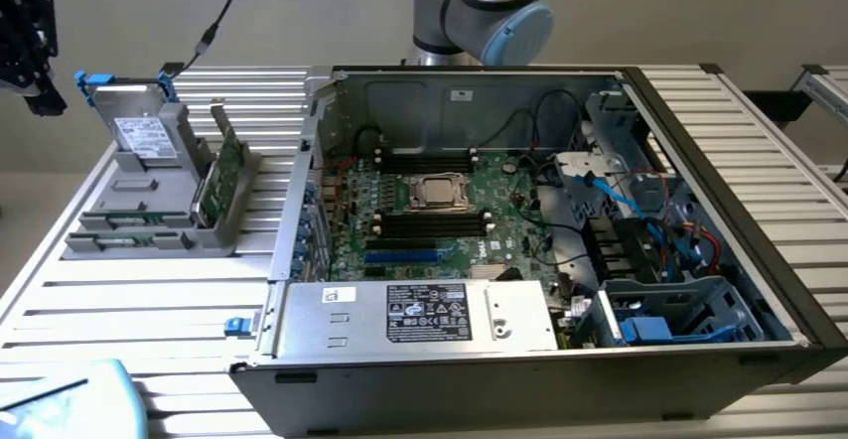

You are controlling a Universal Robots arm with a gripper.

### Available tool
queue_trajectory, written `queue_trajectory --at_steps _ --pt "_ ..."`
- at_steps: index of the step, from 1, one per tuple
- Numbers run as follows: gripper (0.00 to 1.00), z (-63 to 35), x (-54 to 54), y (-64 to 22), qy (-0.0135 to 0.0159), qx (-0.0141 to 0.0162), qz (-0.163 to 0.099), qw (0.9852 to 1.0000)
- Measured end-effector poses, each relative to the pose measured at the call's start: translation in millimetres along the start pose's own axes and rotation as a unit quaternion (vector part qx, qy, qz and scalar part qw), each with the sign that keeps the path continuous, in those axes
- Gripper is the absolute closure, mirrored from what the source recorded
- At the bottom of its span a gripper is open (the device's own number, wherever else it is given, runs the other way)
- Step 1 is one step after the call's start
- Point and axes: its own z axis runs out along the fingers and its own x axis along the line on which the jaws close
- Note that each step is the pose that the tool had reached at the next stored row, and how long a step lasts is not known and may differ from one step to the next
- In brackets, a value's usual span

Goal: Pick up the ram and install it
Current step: 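Pick up the ram and move it above insertion slot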

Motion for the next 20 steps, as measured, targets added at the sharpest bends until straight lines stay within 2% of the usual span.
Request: queue_trajectory --at_steps 16,17,18,19,20 --pt "0.89 0.0 0.0 0.0 0.0 0.0001 0.0 1.0" --pt "0.84 0.0 0.0 0.0 0.0 0.0001 0.0 1.0" --pt "0.84 0.1 0.0 0.0 0.0 0.0001 0.0 1.0" --pt "0.78 0.1 0.0 0.0 0.0 0.0001 0.0 1.0" --pt "0.78 0.1 0.0 0.0 0.0 0.0001 0.0 1.0"
